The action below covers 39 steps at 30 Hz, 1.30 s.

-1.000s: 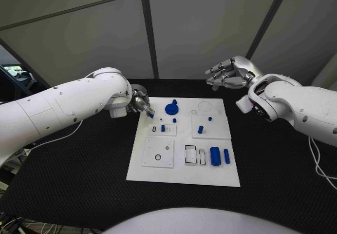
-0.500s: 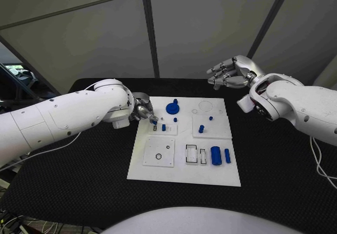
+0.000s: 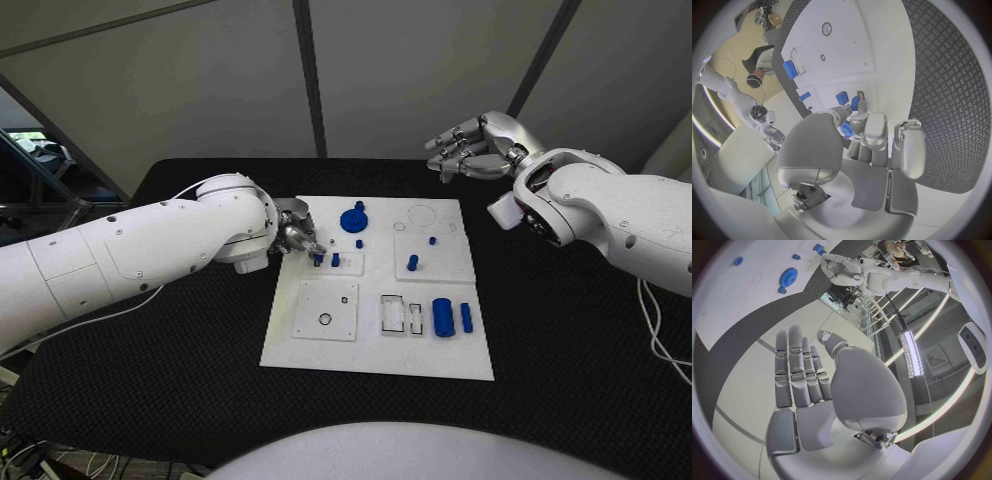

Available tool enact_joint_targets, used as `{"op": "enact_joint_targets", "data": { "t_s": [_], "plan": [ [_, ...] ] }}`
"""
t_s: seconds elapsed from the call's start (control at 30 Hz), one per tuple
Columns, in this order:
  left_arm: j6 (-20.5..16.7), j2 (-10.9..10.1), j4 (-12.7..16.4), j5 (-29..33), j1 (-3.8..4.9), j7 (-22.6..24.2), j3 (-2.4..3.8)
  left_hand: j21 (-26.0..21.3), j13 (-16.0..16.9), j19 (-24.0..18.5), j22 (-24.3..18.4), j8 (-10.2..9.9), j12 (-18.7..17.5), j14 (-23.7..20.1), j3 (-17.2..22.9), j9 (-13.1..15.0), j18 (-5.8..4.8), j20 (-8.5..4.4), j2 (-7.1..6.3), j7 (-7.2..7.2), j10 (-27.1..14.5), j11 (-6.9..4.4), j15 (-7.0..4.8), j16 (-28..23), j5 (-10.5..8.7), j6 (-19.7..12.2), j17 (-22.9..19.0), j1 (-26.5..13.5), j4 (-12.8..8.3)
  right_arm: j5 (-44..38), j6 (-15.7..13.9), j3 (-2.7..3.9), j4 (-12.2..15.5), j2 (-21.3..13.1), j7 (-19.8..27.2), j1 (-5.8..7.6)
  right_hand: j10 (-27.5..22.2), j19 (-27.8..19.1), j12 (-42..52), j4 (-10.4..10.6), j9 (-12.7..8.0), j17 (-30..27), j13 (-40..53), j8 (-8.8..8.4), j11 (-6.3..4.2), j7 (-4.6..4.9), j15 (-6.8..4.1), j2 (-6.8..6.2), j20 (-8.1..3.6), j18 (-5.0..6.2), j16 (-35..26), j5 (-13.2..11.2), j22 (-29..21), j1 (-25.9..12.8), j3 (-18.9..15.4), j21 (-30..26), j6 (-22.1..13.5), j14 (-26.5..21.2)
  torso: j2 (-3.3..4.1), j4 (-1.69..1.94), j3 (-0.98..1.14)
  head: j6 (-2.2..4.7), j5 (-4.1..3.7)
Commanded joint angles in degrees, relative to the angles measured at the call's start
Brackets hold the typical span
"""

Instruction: Assemble the parts on the task board

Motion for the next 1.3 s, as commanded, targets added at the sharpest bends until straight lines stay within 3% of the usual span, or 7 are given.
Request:
{"op": "enact_joint_targets", "data": {
  "t_s": [0.03,0.73,1.3],
  "plan": [
    [0.18,-0.05,0.11,-1.22,-0.10,-0.43,0.02,-0.14,-0.06,2.75,7.60,0.43,-0.41,1.04,6.45,0.14,-1.04,-0.52,0.04,-0.28,0.32,0.00,-0.28,-0.05,0.37,-0.05,0.09,-0.43,-6.19,0.23,0.26,0.04,0.07,-0.02,0.55,0.11,0.29,0.32,-0.21,-0.21,0.07,0.08,-0.07,0.16,0.05,0.26,0.02,0.40,0.26,0.63,-0.28,0.18,-0.09,-0.31,0.02,-0.24,-0.24,0.30,0.01,-0.01,-0.01,-0.09,0.07],
    [2.69,-0.68,0.60,-1.92,-0.46,-0.72,0.03,-0.14,-0.22,2.77,7.64,0.67,-0.60,1.04,7.39,0.54,-1.05,-0.54,-0.49,-0.30,0.32,-0.03,-0.30,-0.07,0.34,-0.13,0.08,-0.63,-6.77,0.23,0.43,0.04,-0.03,-0.04,0.52,0.11,0.29,0.32,-0.21,-0.21,0.07,0.08,-0.07,0.16,0.05,0.26,0.02,0.40,0.26,0.63,-0.28,0.18,-0.09,-0.31,0.02,-0.24,-0.24,0.30,-0.05,0.02,0.02,0.05,0.55],
    [2.82,-0.75,0.77,-2.16,-0.55,-0.53,0.04,-0.12,-0.16,2.79,7.69,0.80,-0.57,1.04,7.79,0.72,-1.06,-0.55,-0.64,-0.30,0.40,-0.04,-0.30,-0.08,0.33,-0.10,0.07,-0.77,-6.93,0.24,0.52,0.04,-0.07,-0.03,0.56,0.10,0.33,0.39,-0.24,-0.22,0.07,0.11,-0.25,0.19,0.05,0.27,0.03,0.42,0.26,0.63,-0.40,0.22,-0.14,-0.35,0.02,-0.33,-0.25,0.36,-0.03,0.00,-0.04,-0.31,0.51]
  ]
}}
